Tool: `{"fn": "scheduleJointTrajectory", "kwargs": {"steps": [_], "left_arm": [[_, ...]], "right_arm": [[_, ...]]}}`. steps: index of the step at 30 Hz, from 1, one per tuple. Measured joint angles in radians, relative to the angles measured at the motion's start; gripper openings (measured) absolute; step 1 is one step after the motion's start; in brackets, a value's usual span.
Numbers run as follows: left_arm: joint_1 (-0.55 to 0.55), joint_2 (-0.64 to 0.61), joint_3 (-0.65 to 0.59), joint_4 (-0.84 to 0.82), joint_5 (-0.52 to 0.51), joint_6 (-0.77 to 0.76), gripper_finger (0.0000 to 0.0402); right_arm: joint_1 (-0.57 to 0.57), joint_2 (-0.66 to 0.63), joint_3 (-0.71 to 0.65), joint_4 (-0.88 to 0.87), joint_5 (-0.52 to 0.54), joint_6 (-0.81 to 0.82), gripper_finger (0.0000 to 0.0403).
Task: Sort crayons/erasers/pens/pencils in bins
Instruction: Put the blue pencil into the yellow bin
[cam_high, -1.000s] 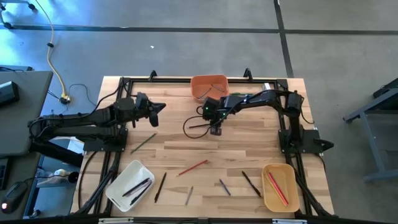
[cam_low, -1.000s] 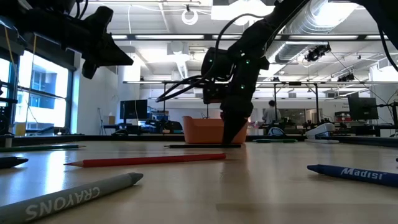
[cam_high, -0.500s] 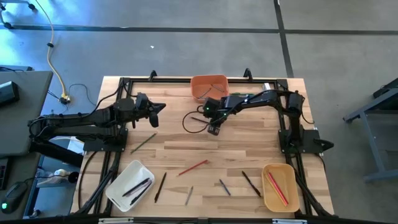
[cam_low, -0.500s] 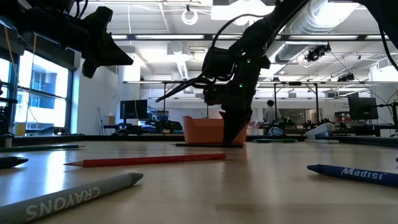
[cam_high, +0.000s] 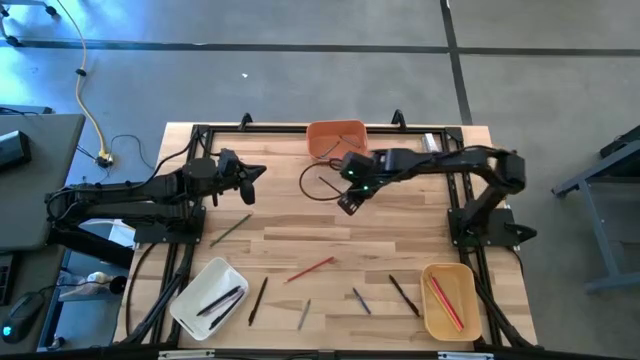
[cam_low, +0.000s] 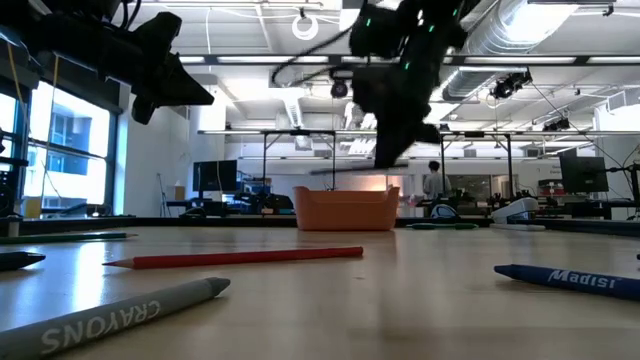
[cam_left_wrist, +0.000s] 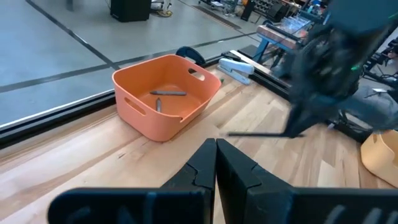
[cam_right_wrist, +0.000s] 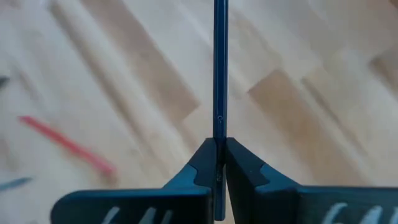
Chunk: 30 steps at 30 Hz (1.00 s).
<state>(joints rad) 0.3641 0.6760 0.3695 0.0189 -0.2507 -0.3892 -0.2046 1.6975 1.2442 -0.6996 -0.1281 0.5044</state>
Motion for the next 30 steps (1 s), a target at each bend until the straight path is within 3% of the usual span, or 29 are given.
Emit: {"fn": "scheduleJointTrajectory", "kwargs": {"steps": [6,13,21,30], "left_arm": [[0.000,0.000,0.000,0.001,0.009,0.000,0.0000],[0.000,0.000,0.000,0.000,0.031,0.008,0.0000],[0.000,0.000,0.000,0.000,0.075,0.026,0.0000],[0.000,0.000,0.000,0.000,0.075,0.026,0.0000]], "right_arm": [[0.119,-0.195,0.002,-0.108,0.048,0.268,0.0006],[0.366,-0.327,0.003,-0.335,0.136,0.661,0.0006],[0.702,-0.348,0.003,-0.497,0.139,1.133,0.0006],[1.061,-0.330,0.003,-0.540,0.069,1.587,0.0007]]}}
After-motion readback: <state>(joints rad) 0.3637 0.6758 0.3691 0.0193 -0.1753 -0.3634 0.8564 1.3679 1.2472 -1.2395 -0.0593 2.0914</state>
